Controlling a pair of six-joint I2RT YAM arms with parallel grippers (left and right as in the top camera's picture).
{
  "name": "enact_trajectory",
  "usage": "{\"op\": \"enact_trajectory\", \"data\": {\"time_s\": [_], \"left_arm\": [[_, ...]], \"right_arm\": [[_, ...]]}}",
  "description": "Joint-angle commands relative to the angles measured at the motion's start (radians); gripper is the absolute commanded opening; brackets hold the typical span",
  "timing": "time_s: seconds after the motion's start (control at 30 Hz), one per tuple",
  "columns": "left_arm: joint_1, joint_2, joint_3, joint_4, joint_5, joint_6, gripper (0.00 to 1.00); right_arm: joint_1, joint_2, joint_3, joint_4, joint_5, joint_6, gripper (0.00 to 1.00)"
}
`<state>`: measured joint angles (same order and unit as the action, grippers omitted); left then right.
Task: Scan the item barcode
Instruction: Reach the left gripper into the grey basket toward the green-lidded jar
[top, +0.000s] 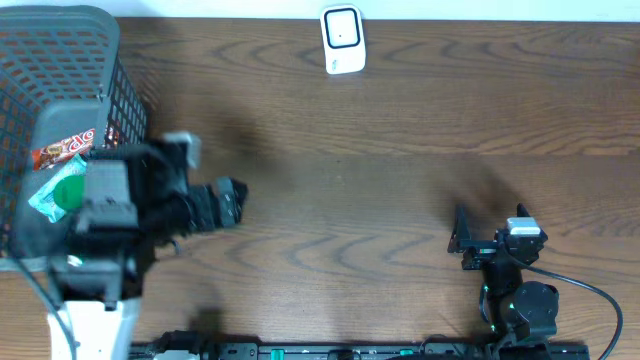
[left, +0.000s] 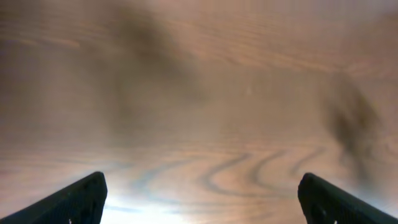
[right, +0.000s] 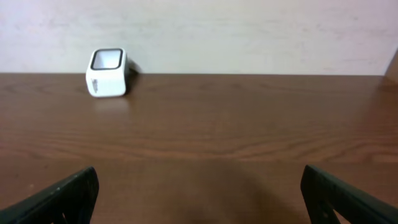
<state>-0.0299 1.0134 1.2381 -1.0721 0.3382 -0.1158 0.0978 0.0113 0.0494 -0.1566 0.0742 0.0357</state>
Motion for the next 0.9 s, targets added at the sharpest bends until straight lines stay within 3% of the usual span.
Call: {"op": "enact_trajectory", "data": {"time_s": [0.0, 0.13, 0.27, 0.57, 0.87], "left_arm": [[0.001, 0.109, 0.266, -0.108, -0.205, -0.093, 0.98], [0.013, 0.253, 0.551, -0.283, -0.402, -0.171, 0.98], [0.125, 0.382, 0.725, -0.373, -0.429, -0.193, 0.98], [0.540, 0.557, 0.749, -0.382, -0.417, -0.389, 0.98], [0.705, 0.716, 0.748, -0.386, -0.293, -0.395, 0.98]], "right_arm": [[0.008, -0.005, -0.006, 0.003, -0.005, -0.015, 0.99], [0.008, -0.005, -0.006, 0.003, -0.005, -0.015, 0.99], [0.009, -0.005, -0.006, 0.003, -0.005, -0.015, 0.99], [0.009, -0.005, -0.006, 0.003, -0.005, -0.015, 0.99], [0.009, -0.005, -0.006, 0.003, -0.005, -0.015, 0.99]]}}
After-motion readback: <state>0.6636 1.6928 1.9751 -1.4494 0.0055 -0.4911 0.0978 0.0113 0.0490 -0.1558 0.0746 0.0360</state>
